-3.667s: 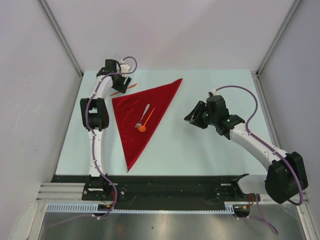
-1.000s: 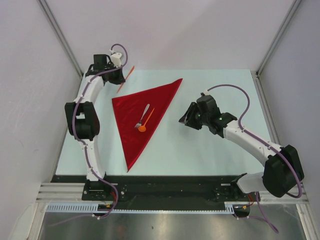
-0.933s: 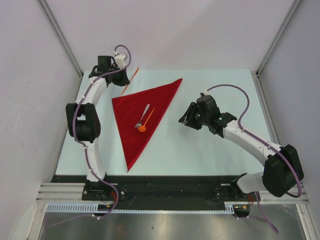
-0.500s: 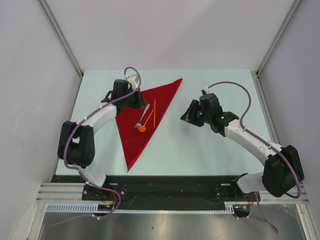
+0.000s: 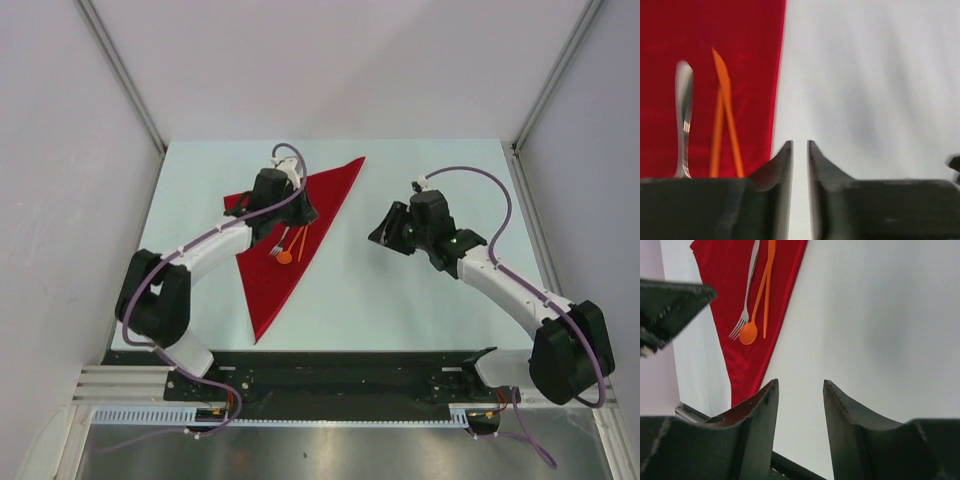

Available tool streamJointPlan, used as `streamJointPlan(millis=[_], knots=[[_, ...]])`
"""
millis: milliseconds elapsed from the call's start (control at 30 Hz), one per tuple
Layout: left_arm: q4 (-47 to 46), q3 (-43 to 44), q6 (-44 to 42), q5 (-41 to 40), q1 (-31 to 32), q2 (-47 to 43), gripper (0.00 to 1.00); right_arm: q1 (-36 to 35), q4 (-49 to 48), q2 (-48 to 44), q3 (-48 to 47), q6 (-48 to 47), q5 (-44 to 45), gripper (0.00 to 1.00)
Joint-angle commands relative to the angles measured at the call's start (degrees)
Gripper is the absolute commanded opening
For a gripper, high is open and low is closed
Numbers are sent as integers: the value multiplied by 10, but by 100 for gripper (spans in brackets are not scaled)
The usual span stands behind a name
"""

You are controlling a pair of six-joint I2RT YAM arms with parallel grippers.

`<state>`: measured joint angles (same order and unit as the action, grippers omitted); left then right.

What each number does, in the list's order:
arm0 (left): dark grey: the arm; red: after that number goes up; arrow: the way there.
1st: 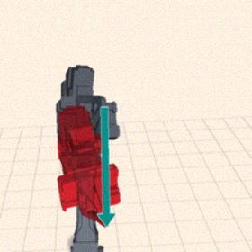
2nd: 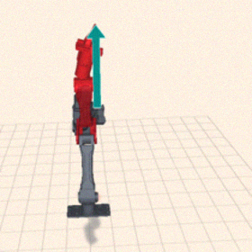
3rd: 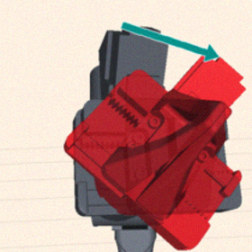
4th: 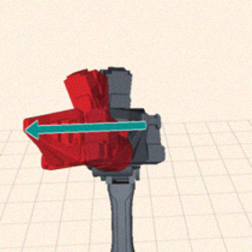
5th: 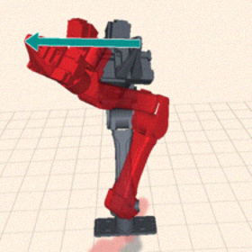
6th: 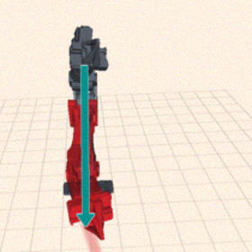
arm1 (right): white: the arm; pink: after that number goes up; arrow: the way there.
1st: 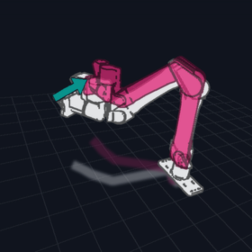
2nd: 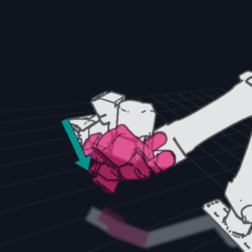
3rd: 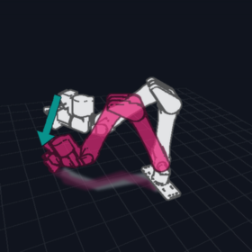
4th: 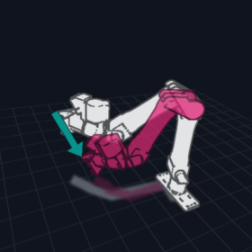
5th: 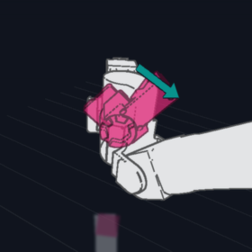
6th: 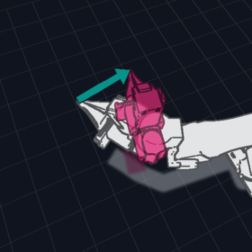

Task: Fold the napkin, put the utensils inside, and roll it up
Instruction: Place the utensil onto the napkin

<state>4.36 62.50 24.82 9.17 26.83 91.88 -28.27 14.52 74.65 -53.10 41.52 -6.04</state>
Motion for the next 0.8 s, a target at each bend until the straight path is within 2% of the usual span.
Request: streamJointPlan(millis=[0,100,200,767], knots=[[93,104,-81,-43,-4,72,46,1,7,-46,17,-7,7,46],[82,97,-86,-19,-3,92,50,1,16,-60,30,-6,16,46],[73,90,-91,-29,3,106,54,1,20,-72,46,-2,22,47],[75,114,-129,-75,4,204,44,2,38,-84,81,9,20,47]])
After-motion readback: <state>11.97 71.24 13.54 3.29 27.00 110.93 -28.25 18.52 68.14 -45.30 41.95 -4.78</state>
